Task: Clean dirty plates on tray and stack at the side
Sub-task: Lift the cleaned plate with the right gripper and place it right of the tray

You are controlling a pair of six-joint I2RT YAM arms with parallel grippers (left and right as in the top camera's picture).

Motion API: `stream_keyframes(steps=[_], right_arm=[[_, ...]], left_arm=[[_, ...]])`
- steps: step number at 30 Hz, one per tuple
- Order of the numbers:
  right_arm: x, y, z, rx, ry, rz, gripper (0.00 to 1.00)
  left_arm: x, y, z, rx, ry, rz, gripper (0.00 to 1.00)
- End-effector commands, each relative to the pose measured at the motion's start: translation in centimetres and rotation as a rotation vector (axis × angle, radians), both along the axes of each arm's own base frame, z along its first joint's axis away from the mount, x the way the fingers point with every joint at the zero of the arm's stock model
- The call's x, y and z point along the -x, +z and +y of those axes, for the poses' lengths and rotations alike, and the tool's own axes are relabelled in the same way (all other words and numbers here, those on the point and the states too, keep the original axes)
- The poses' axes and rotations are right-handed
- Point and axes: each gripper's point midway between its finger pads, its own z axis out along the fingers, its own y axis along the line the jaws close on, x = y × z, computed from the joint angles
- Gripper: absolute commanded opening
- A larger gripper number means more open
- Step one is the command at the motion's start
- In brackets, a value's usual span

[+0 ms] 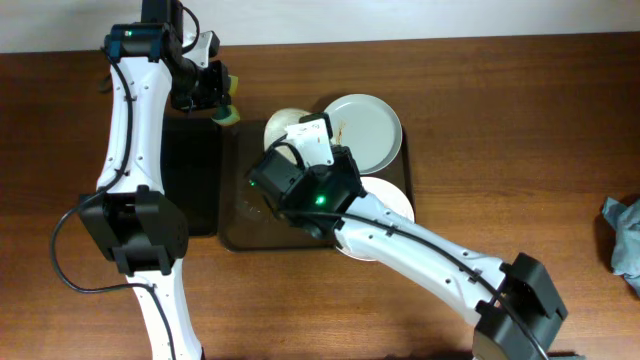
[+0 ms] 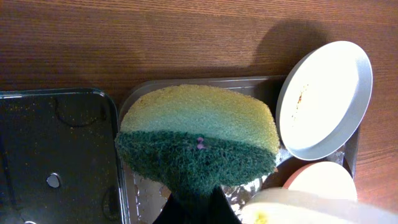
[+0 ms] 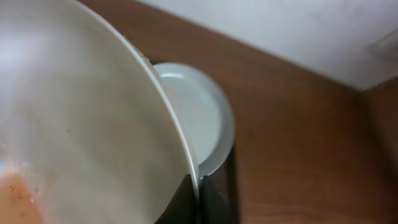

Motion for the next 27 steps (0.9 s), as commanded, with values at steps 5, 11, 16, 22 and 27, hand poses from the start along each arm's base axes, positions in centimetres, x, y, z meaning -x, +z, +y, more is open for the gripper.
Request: stream_keyframes(steps=[5,11,16,22,27], right_arm=[[0.9,6.3,1.0,0.224,-0.035,-0.275,0.04],[1.1,6.4,1.5,0.21,-0.029,-0.285,0.04],[0.9,-0.1,2.5,-0.097,0.061,0.031,0.04],[-1.9,-2.8,-10.4,-0.702,-0.159,0.485,0.04],[0.0,-7.5,-29.6,-0.785,-0.665,0.482,0.04]], left_arm=[[-0.1,0.1,0.1,-0.002,0.009,-0.006,0.01],[-0.2,0.0,0.4,-0.02,0.014,-0.006,0.01],[-0.2,0.0,0.4,-0.02,0.015,-0.005,0.01],[-0.2,0.0,0.4,-0.02,0.014,-0.005,0.01],[-0.2,0.0,0.4,-0.021,0.014,-0.008,0.01]])
